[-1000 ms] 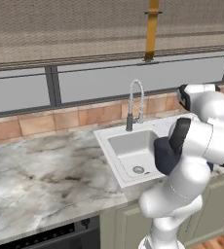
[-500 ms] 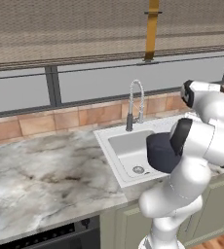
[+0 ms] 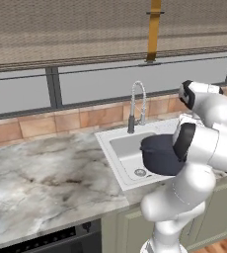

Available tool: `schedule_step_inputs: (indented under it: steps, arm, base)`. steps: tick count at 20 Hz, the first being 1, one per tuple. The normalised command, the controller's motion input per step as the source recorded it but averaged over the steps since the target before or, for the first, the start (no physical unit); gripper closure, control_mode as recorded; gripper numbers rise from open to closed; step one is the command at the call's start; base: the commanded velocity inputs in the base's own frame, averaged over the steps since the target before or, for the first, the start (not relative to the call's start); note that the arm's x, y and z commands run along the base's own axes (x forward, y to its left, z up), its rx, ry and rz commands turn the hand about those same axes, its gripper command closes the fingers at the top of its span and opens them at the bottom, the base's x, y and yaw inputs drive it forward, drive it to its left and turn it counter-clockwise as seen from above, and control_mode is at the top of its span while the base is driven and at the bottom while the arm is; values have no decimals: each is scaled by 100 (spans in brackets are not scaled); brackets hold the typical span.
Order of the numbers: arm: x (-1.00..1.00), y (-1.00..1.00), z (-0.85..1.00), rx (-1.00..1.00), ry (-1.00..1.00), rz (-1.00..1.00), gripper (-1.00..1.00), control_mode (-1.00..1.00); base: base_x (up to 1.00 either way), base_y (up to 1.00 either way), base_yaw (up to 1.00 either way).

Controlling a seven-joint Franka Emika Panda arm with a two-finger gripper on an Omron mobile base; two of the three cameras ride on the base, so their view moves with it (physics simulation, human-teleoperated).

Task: Pick the pot and pot and place them in the sink. Then turn on the water.

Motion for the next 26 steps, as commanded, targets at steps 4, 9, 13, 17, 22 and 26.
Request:
schedule_step_inputs:
  steps: [4,9,13,17,22,26]
  arm:
    - [11,31,0,-16,0,-4,100,-100]
    - [11,19,0,-15,-2,-5,100,-100]
    - [2,0,-1,-8,-7,-9,100,-100]
    - [14,0,0,-3,-9,-10,100,-100]
    - [24,0,0,-2,-4,-13,100,-100]
    - [26,0,-6,-4,0,-10,100,-100]
  base:
    - [0,0,0]
    - [0,0,0]
    - [0,0,0]
    - [0,0,0]
    - [0,0,0]
    - [0,0,0]
